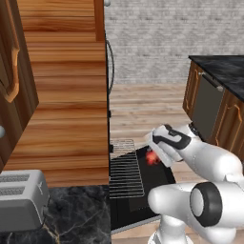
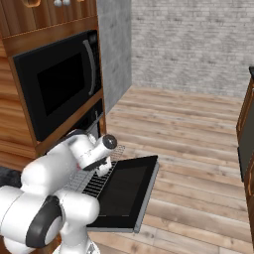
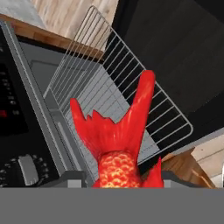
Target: Place the fish on the rack of the oven, and slide the rack back inside. Close the oven door.
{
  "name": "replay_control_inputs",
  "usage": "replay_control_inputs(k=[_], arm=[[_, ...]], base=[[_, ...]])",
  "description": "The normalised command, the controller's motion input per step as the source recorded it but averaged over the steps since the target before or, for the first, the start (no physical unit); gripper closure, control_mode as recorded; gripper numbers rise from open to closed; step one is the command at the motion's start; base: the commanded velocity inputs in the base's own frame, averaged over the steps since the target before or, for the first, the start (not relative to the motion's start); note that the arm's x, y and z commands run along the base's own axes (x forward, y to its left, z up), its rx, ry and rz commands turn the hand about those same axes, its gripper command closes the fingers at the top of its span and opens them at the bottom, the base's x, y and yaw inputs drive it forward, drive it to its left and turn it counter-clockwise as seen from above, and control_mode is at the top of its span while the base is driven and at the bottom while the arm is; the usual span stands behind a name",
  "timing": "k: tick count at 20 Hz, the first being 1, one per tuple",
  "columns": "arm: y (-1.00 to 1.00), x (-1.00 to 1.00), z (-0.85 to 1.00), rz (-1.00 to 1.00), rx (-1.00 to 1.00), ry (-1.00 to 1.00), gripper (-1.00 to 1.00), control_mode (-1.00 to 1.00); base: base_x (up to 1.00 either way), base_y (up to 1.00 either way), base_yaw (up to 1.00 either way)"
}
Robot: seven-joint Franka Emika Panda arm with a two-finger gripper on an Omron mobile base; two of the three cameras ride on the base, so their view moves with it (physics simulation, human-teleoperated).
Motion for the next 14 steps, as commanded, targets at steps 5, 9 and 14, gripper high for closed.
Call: replay_control_inputs(k=[5,9,14], arm=[[0.36,0.09,-0.46,0.2,-0.07,-0.2,1.0,-1.0],[0.12,0.1,-0.29,0.05,-0.03,-0.14,1.0,-1.0],[0.18,0.18,-0.32,0.0,-0.04,-0.06,1.0,-1.0]], base=[[0.0,0.0,0.0],[0.0,0.0,0.0],[0.0,0.0,0.0]])
